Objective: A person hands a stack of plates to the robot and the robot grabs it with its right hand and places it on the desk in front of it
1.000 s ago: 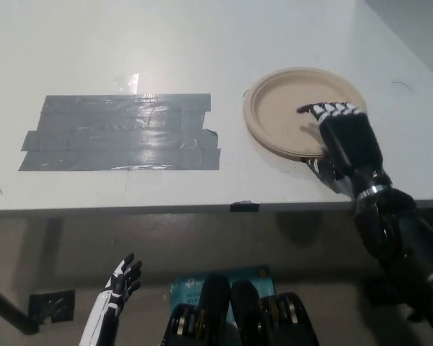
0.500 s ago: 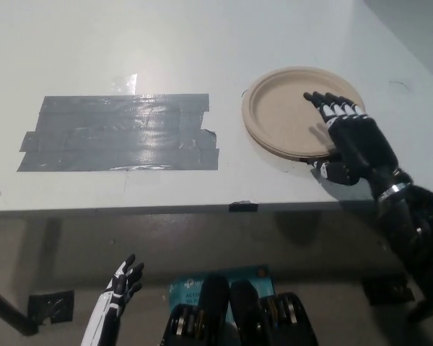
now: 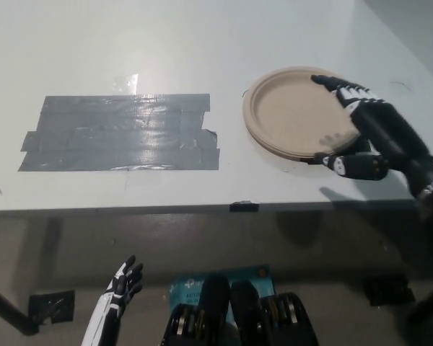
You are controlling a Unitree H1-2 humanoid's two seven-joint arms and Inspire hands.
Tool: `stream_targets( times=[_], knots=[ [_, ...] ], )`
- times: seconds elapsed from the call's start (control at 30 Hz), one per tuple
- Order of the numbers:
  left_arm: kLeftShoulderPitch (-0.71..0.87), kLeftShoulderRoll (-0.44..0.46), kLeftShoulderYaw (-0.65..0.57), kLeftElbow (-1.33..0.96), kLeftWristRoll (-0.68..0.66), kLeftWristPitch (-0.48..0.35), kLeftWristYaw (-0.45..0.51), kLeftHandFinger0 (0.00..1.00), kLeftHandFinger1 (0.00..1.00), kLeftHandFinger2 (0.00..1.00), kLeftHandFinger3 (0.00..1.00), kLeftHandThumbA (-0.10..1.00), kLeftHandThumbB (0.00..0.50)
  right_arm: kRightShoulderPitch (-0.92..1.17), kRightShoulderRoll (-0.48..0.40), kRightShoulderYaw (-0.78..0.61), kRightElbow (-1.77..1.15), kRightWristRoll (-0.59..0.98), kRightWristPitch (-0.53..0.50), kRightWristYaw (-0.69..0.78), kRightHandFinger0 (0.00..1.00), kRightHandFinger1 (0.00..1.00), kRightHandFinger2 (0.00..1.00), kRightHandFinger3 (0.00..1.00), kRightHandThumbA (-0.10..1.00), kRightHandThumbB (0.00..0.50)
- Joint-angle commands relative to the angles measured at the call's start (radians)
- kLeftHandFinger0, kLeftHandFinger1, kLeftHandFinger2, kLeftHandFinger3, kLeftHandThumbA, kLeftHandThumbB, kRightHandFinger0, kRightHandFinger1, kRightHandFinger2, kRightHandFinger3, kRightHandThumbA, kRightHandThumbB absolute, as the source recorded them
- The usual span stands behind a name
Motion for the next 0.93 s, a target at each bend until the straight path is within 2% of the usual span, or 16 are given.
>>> stream_targets(
  times=[0.0,0.03,0.07,0.1,0.17,0.23,0.27,0.3,0.33,0.4,0.5,0.53,0.6,0.73,0.9],
  knots=[
    [-0.027,0.024,0.007,-0.052,-0.028,-0.017,-0.028,1.0,1.0,1.0,1.0,1.0,0.304,-0.002,-0.278,-0.245,-0.794,0.672,0.146,0.046,1.0,1.0,1.0,1.0,0.91,0.414],
    [-0.027,0.024,0.007,-0.052,-0.028,-0.017,-0.028,1.0,1.0,1.0,1.0,1.0,0.304,-0.002,-0.278,-0.245,-0.794,0.672,0.146,0.046,1.0,1.0,1.0,1.0,0.91,0.414],
    [-0.032,0.023,0.001,-0.049,-0.032,-0.018,-0.036,1.0,1.0,1.0,1.0,1.0,0.313,0.1,-0.232,-0.235,-0.794,0.594,0.096,0.015,1.0,1.0,1.0,1.0,0.92,0.397],
    [-0.036,0.023,-0.001,-0.043,-0.036,-0.021,-0.041,1.0,1.0,1.0,1.0,1.0,0.32,0.183,-0.189,-0.223,-0.794,0.555,0.069,-0.013,1.0,1.0,1.0,1.0,0.9,0.402],
    [-0.033,0.025,-0.001,-0.043,-0.038,-0.022,-0.044,1.0,1.0,1.0,1.0,1.0,0.33,0.293,-0.097,-0.2,-0.794,0.471,0.058,-0.041,1.0,1.0,1.0,1.0,0.94,0.377],
    [-0.029,0.033,-0.004,-0.041,-0.041,-0.034,-0.053,1.0,1.0,1.0,1.0,1.0,0.317,0.387,-0.001,-0.168,-0.794,0.407,0.103,-0.052,1.0,1.0,1.0,1.0,0.99,0.316],
    [-0.027,0.035,-0.005,-0.041,-0.046,-0.037,-0.058,1.0,1.0,1.0,1.0,1.0,0.309,0.422,0.03,-0.155,-0.772,0.388,0.104,-0.053,1.0,1.0,1.0,1.0,1.0,0.264],
    [-0.026,0.036,-0.006,-0.041,-0.05,-0.04,-0.061,1.0,1.0,1.0,1.0,1.0,0.31,0.443,0.049,-0.148,-0.756,0.378,0.103,-0.052,1.0,1.0,1.0,1.0,1.0,0.257],
    [-0.025,0.035,-0.007,-0.041,-0.062,-0.039,-0.071,1.0,1.0,1.0,1.0,1.0,0.313,0.498,0.099,-0.132,-0.675,0.37,0.065,-0.061,1.0,1.0,1.0,1.0,1.0,0.211],
    [-0.025,0.033,-0.009,-0.039,-0.068,-0.042,-0.076,1.0,1.0,1.0,1.0,1.0,0.303,0.548,0.155,-0.132,-0.578,0.38,0.026,-0.066,1.0,1.0,1.0,1.0,1.0,0.202],
    [-0.021,0.036,-0.008,-0.041,-0.067,-0.043,-0.078,1.0,1.0,1.0,1.0,1.0,0.316,0.589,0.243,-0.15,-0.439,0.366,-0.02,-0.069,1.0,1.0,1.0,1.0,1.0,0.198],
    [-0.021,0.037,-0.007,-0.042,-0.07,-0.044,-0.079,1.0,1.0,1.0,1.0,1.0,0.31,0.601,0.293,-0.166,-0.356,0.383,-0.039,-0.07,1.0,1.0,1.0,1.0,1.0,0.177],
    [-0.023,0.037,-0.005,-0.039,-0.071,-0.045,-0.078,1.0,1.0,1.0,1.0,1.0,0.302,0.604,0.333,-0.186,-0.266,0.374,-0.072,-0.064,1.0,1.0,1.0,1.0,1.0,0.153],
    [-0.022,0.035,0.0,-0.04,-0.083,-0.044,-0.079,1.0,1.0,1.0,1.0,1.0,0.298,0.598,0.367,-0.208,-0.167,0.309,-0.071,-0.044,1.0,1.0,1.0,1.0,1.0,0.16],
    [-0.026,0.032,0.004,-0.034,-0.086,-0.053,-0.076,1.0,1.0,1.0,1.0,1.0,0.284,0.593,0.366,-0.204,-0.119,0.272,-0.086,-0.032,1.0,1.0,1.0,1.0,1.0,0.156]
  ],
)
